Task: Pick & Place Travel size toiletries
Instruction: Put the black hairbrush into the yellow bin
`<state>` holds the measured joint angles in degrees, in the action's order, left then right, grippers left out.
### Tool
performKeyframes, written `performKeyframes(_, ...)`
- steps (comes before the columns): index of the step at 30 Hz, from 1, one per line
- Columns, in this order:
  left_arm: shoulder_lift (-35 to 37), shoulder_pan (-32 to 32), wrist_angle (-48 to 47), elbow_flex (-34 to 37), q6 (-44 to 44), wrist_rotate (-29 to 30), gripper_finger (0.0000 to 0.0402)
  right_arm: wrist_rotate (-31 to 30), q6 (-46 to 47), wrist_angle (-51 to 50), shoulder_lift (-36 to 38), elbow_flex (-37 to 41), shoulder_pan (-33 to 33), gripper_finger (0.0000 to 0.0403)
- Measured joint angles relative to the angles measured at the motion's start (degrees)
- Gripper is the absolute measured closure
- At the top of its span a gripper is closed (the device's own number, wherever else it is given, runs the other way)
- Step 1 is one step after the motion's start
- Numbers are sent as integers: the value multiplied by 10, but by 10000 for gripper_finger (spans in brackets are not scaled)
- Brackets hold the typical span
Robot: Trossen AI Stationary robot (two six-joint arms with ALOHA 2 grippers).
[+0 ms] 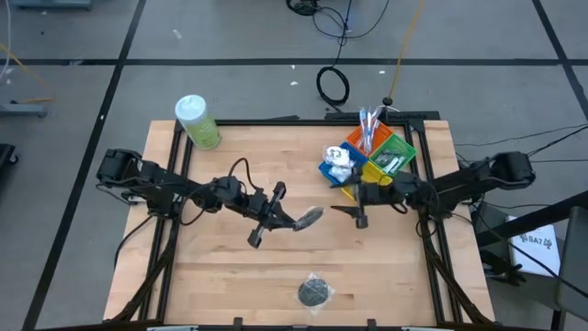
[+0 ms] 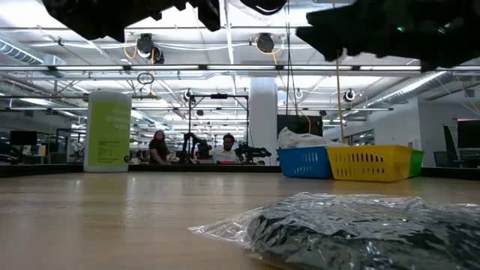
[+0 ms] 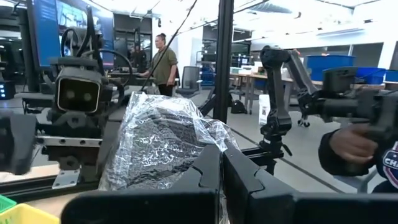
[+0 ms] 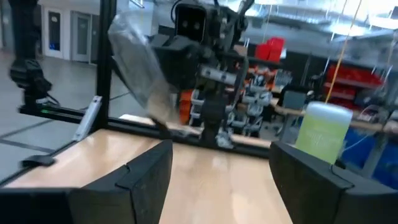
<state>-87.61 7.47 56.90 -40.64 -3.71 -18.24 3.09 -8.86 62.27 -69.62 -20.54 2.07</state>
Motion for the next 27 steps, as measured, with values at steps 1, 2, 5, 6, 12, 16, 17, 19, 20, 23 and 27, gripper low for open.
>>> performKeyframes(1, 0, 0, 0, 0, -1, 1, 401, 0, -12, 0, -10, -14, 0, 149)
performKeyframes(2, 0, 0, -2, 0, -1, 2, 401, 1, -24, -1, -19, -28, 0, 149)
performKeyframes(5, 0, 2, -4, 0, -1, 2, 401, 7, -46, -2, -39, -58, 1, 149)
performKeyframes(6, 0, 2, -4, 0, -4, 3, 401, 19, -49, -2, -45, -65, 1, 149)
performKeyframes(12, 0, 0, -17, 0, -10, 3, 401, 91, -29, -4, -86, -103, 3, 149)
performKeyframes(16, 0, -1, -23, 0, -9, 7, 401, 92, -25, -7, -105, -114, 8, 149)
performKeyframes(17, 0, -2, -23, 0, -9, 8, 401, 92, -24, -5, -110, -117, 10, 149)
performKeyframes(19, 0, -3, -24, 0, -10, 8, 401, 103, -23, -1, -115, -120, 15, 149)
performKeyframes(20, 0, -4, -25, 0, -10, 8, 401, 107, -23, 1, -116, -119, 17, 151)
performKeyframes(23, 0, -8, -32, -1, -12, 8, 401, 108, -23, 13, -122, -119, 26, 169)
performKeyframes(27, 0, -11, -32, -1, -13, 8, 401, 107, -28, 15, -122, -119, 34, 226)
